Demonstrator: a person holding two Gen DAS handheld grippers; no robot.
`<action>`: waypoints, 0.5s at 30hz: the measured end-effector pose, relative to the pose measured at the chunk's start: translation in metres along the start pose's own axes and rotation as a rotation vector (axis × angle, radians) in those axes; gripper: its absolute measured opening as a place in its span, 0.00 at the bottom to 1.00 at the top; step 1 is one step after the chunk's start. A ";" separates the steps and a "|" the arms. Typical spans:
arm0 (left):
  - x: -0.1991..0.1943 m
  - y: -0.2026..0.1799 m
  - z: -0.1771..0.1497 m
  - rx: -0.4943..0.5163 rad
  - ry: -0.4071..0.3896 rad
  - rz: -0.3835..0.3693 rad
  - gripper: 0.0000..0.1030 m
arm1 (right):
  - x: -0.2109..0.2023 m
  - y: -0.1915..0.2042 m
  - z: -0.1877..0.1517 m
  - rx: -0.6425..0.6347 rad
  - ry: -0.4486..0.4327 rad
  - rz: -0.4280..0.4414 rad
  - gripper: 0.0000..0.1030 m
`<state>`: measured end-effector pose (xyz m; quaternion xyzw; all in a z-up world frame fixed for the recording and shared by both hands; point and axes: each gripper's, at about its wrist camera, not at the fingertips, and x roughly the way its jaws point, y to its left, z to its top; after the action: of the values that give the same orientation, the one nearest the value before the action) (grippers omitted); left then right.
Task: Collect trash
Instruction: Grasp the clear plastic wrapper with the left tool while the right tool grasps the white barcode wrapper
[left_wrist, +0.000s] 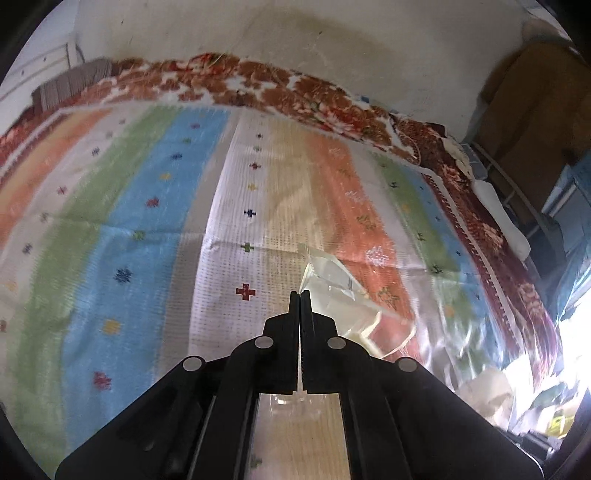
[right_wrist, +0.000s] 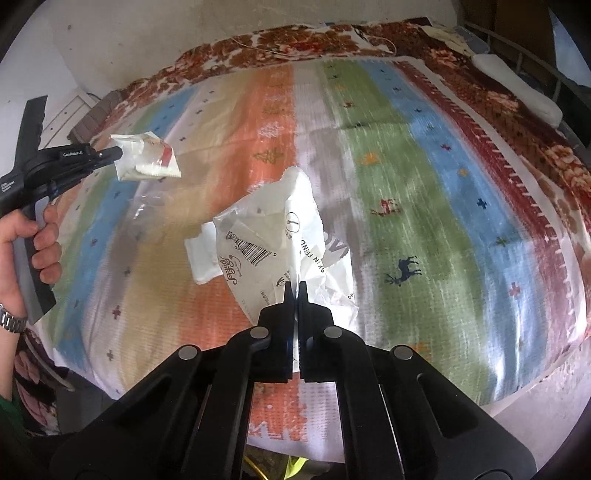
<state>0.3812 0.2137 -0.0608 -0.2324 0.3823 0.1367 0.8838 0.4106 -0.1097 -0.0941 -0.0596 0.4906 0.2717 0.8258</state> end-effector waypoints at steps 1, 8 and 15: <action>-0.007 -0.003 0.000 0.011 -0.002 0.001 0.00 | -0.002 0.002 0.000 -0.008 -0.004 0.002 0.01; -0.053 -0.007 -0.005 0.041 -0.020 0.028 0.00 | -0.021 0.021 0.006 -0.051 -0.051 0.041 0.01; -0.088 -0.007 -0.027 0.040 -0.017 0.017 0.00 | -0.039 0.037 0.001 -0.061 -0.063 0.079 0.01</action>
<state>0.3085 0.1883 -0.0106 -0.2103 0.3795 0.1386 0.8902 0.3782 -0.0928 -0.0546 -0.0564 0.4577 0.3207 0.8273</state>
